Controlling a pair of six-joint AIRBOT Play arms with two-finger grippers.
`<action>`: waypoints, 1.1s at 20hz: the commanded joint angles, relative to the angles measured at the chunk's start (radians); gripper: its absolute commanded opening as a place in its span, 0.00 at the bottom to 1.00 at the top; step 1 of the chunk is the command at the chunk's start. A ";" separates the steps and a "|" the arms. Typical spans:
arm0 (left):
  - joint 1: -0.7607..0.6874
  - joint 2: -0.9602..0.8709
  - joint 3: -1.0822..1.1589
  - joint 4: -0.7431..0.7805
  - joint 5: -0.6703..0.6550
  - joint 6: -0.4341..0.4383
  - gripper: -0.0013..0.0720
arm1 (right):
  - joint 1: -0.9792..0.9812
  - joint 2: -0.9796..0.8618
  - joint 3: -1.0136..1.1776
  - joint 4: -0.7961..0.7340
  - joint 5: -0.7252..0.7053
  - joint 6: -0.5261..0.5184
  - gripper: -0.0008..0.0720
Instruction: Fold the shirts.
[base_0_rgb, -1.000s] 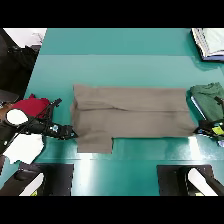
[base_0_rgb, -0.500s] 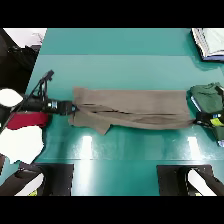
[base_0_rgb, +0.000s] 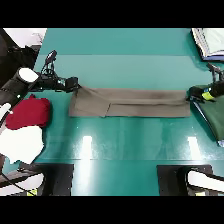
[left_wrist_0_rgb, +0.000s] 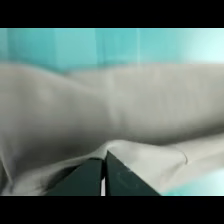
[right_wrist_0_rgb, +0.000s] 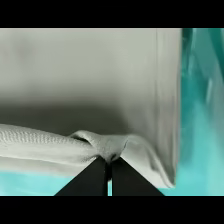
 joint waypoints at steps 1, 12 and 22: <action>0.001 -0.032 0.023 0.000 0.137 -0.005 0.08 | 0.005 -0.139 0.130 0.120 -0.029 0.014 0.04; 0.001 -0.031 0.083 -0.011 -0.129 0.027 0.07 | -0.128 -0.251 0.260 0.211 0.142 -0.132 0.76; -0.001 -0.034 0.080 -0.012 -0.209 0.027 0.07 | -0.243 -0.378 0.260 0.220 0.266 -0.137 0.75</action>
